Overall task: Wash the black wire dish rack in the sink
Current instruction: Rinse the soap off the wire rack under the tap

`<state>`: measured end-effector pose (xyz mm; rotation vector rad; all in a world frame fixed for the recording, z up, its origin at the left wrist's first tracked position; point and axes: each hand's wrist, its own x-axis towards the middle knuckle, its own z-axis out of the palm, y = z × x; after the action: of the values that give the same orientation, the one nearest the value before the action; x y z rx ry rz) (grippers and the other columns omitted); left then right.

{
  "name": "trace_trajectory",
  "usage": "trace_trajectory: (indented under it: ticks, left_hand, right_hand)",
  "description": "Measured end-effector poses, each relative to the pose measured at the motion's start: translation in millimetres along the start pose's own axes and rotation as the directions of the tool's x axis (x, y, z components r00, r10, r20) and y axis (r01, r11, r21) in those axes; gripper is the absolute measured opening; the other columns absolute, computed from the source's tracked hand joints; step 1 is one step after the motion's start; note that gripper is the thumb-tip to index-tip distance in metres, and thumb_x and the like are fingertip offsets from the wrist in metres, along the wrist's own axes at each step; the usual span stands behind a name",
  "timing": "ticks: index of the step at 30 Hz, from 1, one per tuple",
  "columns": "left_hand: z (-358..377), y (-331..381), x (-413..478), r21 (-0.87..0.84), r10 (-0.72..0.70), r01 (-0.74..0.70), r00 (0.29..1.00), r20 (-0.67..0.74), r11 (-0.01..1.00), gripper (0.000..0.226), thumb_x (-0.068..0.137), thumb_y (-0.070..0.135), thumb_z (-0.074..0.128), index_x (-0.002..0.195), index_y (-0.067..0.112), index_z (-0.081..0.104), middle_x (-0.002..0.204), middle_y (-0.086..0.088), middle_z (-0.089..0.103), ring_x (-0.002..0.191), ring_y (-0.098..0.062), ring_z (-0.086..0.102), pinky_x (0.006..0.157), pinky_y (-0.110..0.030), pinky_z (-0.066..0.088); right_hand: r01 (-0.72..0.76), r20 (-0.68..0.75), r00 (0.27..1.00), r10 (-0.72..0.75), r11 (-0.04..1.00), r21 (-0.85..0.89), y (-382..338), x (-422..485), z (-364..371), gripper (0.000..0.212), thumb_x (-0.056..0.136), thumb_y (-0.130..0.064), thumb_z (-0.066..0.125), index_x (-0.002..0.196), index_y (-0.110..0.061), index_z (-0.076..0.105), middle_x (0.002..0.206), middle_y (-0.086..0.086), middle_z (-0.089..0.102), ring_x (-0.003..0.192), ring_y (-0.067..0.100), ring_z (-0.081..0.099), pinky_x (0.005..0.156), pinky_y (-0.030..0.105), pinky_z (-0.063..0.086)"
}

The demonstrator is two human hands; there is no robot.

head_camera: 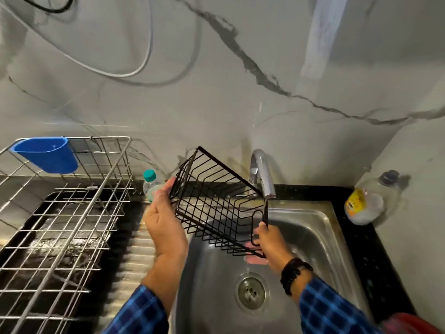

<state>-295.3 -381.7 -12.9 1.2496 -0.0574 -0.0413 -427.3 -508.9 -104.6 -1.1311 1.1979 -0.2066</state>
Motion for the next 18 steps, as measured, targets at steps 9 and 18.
trace_trajectory:
  ticks: [9, 18]
  left_hand:
    - [8, -26, -7, 0.428, 0.076, -0.182, 0.965, 0.252, 0.885, 0.046, 0.108, 0.036, 0.039, 0.102, 0.005, 0.072, 0.06, 0.008, 0.038, 0.05, -0.003, 0.035, 0.05, -0.021, 0.035]
    - [25, -40, -18, 0.724, -0.155, -0.3, 0.859, 0.489, 0.621, 0.055, 0.108, 0.033, 0.04, 0.056, 0.023, 0.057, 0.057, 0.007, 0.057, 0.057, -0.01, 0.055, 0.057, -0.027, 0.039]
  right_hand:
    - [0.145, -0.251, 0.943, -0.218, 0.949, -0.28, -3, -5, -65, 0.037, 0.104, -0.037, 0.045, 0.086, -0.013, 0.069, 0.085, 0.004, 0.067, 0.069, 0.017, 0.06, 0.056, 0.027, 0.047]
    - [0.221, -0.227, 0.966, -0.125, 0.855, 0.468, -12, -22, -116, 0.05, 0.089, -0.048, 0.058, 0.115, -0.007, 0.07, 0.108, 0.014, 0.075, 0.093, 0.029, 0.071, 0.08, 0.037, 0.054]
